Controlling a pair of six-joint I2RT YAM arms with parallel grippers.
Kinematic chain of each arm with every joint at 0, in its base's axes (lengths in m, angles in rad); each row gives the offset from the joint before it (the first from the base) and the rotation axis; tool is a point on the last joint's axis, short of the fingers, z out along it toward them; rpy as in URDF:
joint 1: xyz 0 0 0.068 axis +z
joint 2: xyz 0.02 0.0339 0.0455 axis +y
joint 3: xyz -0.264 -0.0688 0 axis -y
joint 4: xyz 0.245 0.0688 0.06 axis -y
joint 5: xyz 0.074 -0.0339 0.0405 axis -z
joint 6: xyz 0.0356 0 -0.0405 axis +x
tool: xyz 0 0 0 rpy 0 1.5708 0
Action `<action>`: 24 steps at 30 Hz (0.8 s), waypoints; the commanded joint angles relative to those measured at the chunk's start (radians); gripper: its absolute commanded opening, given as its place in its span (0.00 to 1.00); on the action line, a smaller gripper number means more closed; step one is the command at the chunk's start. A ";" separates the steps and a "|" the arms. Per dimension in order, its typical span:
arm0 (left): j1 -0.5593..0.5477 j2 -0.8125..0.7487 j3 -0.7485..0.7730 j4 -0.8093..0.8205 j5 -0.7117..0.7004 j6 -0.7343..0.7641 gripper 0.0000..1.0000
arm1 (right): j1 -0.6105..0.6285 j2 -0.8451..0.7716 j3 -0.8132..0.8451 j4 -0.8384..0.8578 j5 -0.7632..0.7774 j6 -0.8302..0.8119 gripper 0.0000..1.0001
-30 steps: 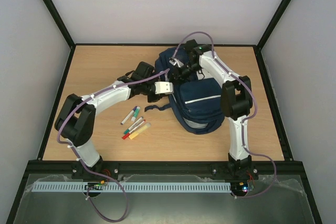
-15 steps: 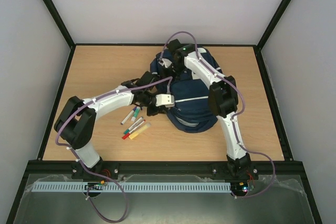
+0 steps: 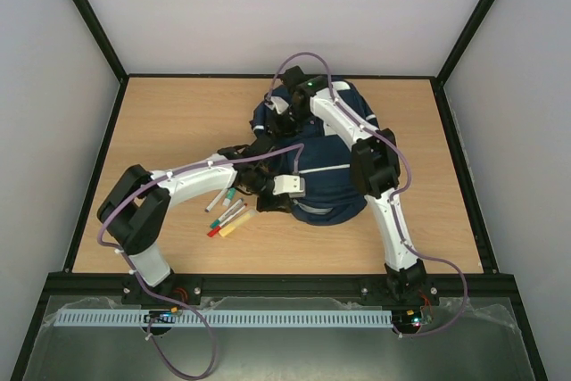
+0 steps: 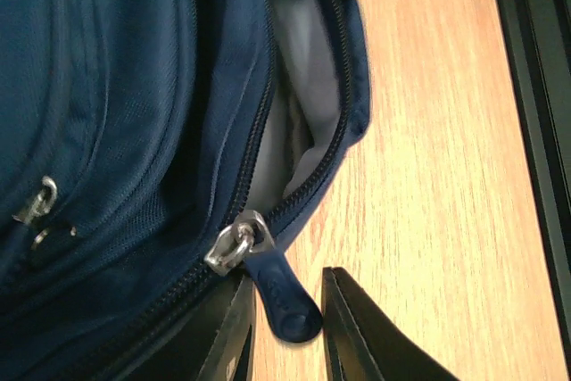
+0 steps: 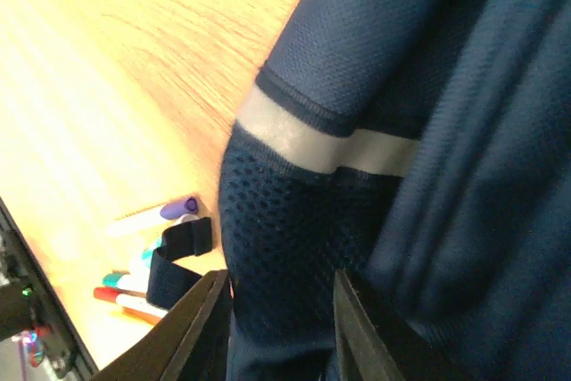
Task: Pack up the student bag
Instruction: Adjust the student bag at the center of the board.
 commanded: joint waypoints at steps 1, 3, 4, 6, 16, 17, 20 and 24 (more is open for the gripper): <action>0.012 -0.015 0.045 -0.045 0.058 0.021 0.27 | -0.047 -0.112 -0.058 0.017 -0.037 -0.090 0.39; 0.039 -0.046 0.056 -0.085 0.055 0.041 0.33 | -0.069 -0.183 -0.114 0.012 -0.046 -0.103 0.45; 0.053 -0.063 0.060 -0.102 0.050 0.045 0.36 | -0.080 -0.211 -0.143 0.010 -0.046 -0.113 0.47; 0.088 -0.091 0.072 -0.127 0.046 0.046 0.39 | -0.099 -0.275 -0.196 -0.004 -0.037 -0.158 0.50; 0.333 0.026 0.314 -0.071 -0.028 -0.245 0.50 | -0.195 -0.659 -0.664 0.035 0.084 -0.273 0.55; 0.358 0.075 0.371 -0.075 -0.031 -0.296 0.52 | -0.202 -0.697 -0.717 0.040 0.103 -0.286 0.56; 0.436 0.252 0.539 -0.083 -0.007 -0.482 0.56 | -0.218 -0.827 -0.842 0.049 0.149 -0.349 0.57; 0.494 0.391 0.678 -0.028 0.016 -0.634 0.60 | -0.222 -0.954 -1.012 0.039 0.219 -0.442 0.56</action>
